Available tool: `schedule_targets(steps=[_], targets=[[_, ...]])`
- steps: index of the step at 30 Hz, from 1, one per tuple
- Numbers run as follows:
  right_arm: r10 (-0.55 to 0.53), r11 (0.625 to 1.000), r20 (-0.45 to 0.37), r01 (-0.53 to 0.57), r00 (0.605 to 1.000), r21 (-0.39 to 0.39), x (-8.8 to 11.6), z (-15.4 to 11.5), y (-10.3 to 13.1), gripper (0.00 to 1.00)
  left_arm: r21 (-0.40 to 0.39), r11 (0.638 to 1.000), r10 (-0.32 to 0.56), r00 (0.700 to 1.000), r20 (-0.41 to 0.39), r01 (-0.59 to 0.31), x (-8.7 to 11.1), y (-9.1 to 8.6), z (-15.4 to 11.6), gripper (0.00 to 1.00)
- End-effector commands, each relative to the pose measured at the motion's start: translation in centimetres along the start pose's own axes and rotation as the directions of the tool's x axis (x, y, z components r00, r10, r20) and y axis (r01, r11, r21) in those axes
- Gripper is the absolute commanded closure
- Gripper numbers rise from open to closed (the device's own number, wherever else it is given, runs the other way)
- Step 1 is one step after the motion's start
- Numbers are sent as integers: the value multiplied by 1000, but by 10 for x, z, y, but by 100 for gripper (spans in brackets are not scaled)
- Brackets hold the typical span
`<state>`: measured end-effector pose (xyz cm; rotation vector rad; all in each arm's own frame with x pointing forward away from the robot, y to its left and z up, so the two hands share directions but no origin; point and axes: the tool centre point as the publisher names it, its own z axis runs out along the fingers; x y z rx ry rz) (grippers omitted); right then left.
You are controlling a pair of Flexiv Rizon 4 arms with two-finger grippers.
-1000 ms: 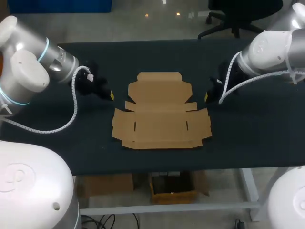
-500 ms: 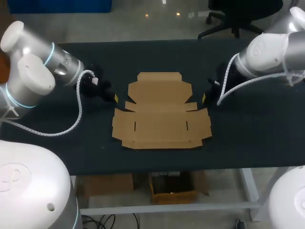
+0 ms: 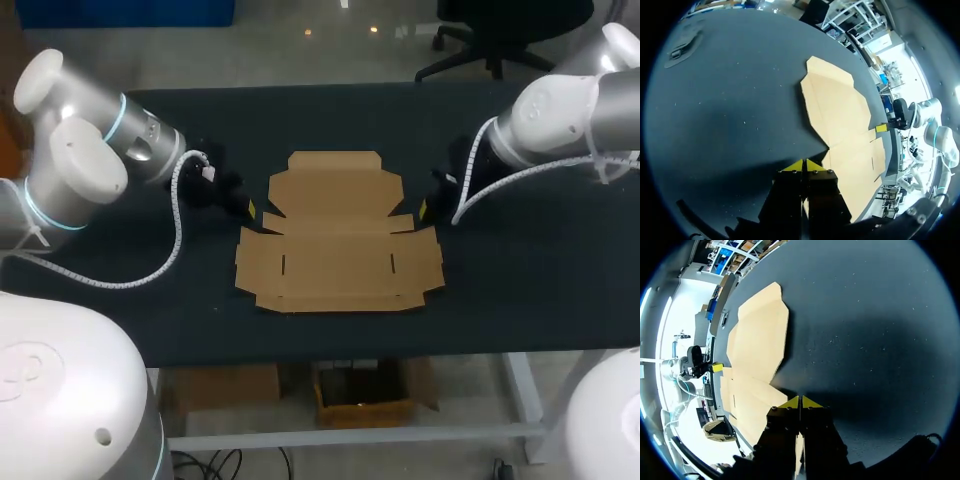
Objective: Assemble the packaging by folding the flat box into shape, placing the metal phone stand inside, and closing the box properly
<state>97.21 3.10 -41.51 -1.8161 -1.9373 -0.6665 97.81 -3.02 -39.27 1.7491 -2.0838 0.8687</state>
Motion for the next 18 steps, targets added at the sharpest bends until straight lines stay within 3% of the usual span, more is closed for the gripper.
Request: schedule_targets(steps=[1, 18], targets=[[-2, 1000, -17, 2, 1000, 14, -4, 2, 4, 100, 1, 1000, -2, 1000, 2, 2, 0, 0, 2, 100], [-60, 997, -55, 63, 997, 51, -8, 14, 8, 100, -17, 1000, -2, 1000, -12, 1, 2, 4, 8, 100]])
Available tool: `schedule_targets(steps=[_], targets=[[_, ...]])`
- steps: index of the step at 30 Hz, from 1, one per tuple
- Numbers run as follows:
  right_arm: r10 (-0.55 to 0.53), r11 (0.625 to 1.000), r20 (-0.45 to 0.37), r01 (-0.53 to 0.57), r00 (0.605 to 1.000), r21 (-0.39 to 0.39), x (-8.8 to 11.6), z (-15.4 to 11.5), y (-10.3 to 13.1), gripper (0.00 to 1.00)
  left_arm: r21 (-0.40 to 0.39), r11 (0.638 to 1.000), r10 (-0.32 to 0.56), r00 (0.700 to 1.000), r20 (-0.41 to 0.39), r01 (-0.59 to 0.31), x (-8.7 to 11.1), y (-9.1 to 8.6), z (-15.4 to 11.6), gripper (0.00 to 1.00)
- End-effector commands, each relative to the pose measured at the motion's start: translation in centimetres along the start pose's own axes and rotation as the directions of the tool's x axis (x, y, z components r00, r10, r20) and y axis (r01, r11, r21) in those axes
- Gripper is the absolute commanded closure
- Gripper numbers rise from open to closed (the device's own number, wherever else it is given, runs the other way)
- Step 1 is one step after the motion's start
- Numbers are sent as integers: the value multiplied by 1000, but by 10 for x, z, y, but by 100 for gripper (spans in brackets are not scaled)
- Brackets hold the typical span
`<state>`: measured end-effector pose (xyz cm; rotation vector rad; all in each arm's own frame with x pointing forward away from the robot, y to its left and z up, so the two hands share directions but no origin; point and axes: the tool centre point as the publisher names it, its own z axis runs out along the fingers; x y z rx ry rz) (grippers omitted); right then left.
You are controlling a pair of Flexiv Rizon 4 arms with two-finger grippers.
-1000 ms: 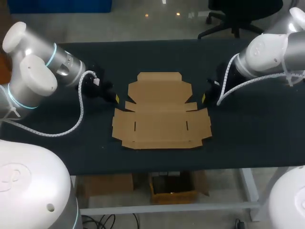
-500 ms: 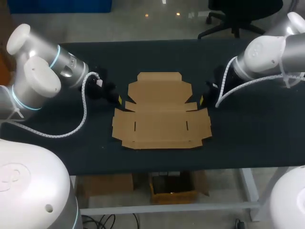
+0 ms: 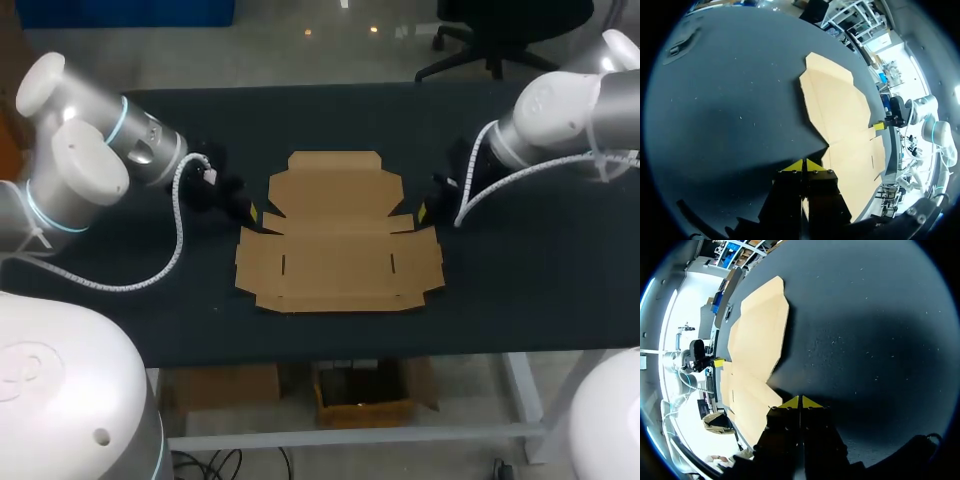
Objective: Assemble the packaging by folding the flat box into shape, placing the metal phone stand inside, and closing the box properly
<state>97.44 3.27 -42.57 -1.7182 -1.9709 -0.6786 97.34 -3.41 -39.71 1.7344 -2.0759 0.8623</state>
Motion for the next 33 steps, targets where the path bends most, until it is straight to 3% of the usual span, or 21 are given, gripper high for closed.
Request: schedule_targets(steps=[1, 33], targets=[[-5, 1000, -16, 5, 1000, 20, -4, 4, 6, 100, -6, 1000, 0, 1000, -1, 0, 0, -1, 3, 100], [-31, 999, -44, 32, 999, 28, 2, 13, 6, 100, -59, 997, 42, 998, -45, -45, 0, 5, 20, 100]])
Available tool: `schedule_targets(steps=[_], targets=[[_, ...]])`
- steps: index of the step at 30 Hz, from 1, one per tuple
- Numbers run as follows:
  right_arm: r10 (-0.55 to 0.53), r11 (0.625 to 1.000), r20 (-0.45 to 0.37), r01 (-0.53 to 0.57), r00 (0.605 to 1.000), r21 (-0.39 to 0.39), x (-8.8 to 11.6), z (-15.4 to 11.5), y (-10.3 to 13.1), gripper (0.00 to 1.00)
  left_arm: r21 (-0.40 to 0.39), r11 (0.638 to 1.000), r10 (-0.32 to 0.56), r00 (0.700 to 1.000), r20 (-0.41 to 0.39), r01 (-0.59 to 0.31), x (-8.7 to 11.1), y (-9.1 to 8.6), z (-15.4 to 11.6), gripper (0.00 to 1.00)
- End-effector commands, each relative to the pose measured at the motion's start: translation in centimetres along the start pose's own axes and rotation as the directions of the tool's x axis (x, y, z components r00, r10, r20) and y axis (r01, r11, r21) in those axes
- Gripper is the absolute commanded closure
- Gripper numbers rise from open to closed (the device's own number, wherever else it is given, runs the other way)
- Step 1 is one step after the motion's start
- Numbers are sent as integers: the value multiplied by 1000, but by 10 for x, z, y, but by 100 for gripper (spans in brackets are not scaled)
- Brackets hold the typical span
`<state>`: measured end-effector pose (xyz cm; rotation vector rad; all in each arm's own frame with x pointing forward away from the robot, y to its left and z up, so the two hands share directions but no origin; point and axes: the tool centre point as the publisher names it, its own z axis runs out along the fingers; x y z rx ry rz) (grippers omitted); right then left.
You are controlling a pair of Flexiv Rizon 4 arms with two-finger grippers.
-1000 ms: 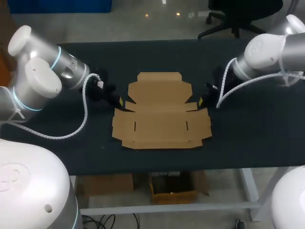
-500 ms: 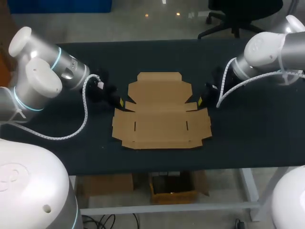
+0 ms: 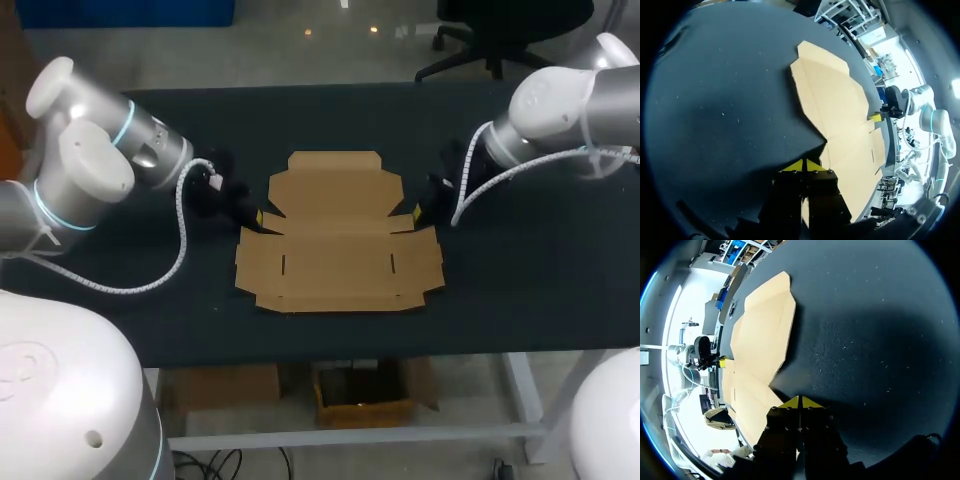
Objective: Assemble the packaging by folding the flat box into shape, placing the metal phone stand inside, and closing the box properly
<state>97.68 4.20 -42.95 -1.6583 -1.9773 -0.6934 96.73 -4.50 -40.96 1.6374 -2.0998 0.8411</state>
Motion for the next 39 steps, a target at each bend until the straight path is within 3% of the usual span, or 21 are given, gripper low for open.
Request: schedule_targets(steps=[1, 39], targets=[[-2, 1000, -10, 2, 1000, 11, -2, 5, 2, 100, -10, 1000, -2, 1000, -5, 2, -3, -3, 5, 100], [-40, 999, -13, 40, 999, -19, 25, 8, -11, 100, -1, 1000, 19, 1000, 21, -19, 6, 3, 0, 100]])
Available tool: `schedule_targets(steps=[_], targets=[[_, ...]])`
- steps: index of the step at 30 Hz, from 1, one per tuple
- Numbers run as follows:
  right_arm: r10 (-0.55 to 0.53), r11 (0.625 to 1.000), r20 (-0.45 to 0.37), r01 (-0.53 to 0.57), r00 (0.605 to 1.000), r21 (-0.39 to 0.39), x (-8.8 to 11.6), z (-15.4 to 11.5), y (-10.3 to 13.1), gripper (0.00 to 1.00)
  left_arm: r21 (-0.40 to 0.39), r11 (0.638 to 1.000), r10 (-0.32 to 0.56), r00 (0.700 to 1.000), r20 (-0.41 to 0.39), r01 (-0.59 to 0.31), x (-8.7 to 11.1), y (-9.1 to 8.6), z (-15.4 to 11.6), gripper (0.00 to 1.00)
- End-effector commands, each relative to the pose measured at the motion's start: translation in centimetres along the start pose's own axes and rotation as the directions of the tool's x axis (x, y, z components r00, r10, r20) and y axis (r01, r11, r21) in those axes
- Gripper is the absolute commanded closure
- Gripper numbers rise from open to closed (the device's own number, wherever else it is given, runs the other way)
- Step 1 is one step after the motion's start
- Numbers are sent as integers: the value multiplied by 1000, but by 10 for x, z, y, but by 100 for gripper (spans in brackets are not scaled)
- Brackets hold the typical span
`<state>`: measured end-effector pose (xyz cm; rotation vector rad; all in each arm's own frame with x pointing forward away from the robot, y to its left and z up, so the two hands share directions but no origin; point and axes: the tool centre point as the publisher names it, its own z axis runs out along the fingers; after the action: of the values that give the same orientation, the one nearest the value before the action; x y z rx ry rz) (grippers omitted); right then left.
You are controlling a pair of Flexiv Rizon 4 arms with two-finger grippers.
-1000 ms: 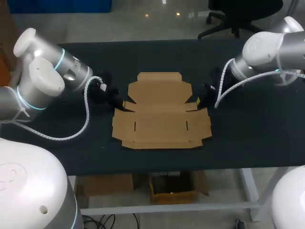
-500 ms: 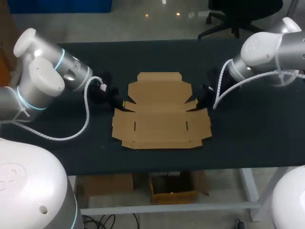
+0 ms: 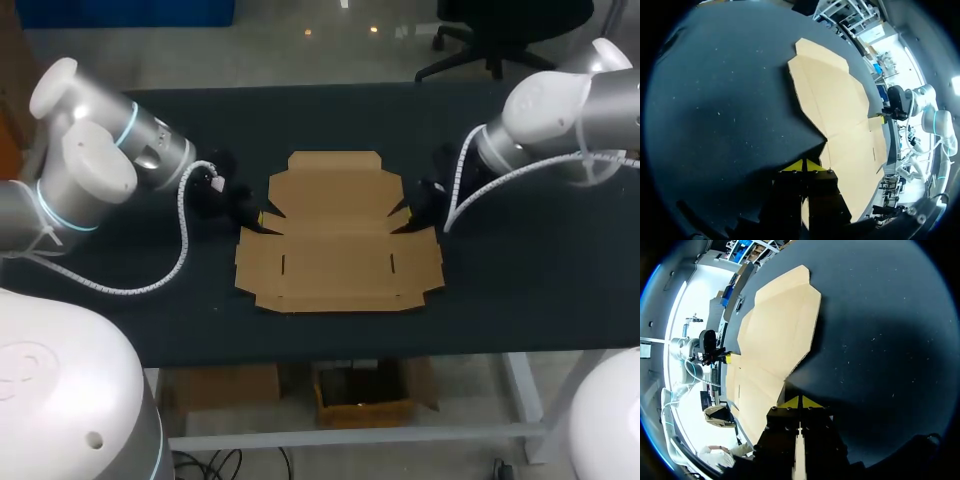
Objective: Assemble the packaging by folding the flat box into shape, placing the metal phone stand inside, and closing the box properly
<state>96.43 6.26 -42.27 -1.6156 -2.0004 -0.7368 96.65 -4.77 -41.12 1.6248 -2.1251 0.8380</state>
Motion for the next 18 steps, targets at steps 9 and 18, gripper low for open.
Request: schedule_targets(steps=[9, 18], targets=[[18, 1000, 26, -17, 1000, -19, 9, 0, -3, 100, 5, 1000, 14, 999, 37, -14, 10, 1, -4, 100], [43, 999, 55, -41, 998, -35, 15, -1, -3, 100, 7, 999, 31, 997, 72, -32, 18, -4, -4, 100]])
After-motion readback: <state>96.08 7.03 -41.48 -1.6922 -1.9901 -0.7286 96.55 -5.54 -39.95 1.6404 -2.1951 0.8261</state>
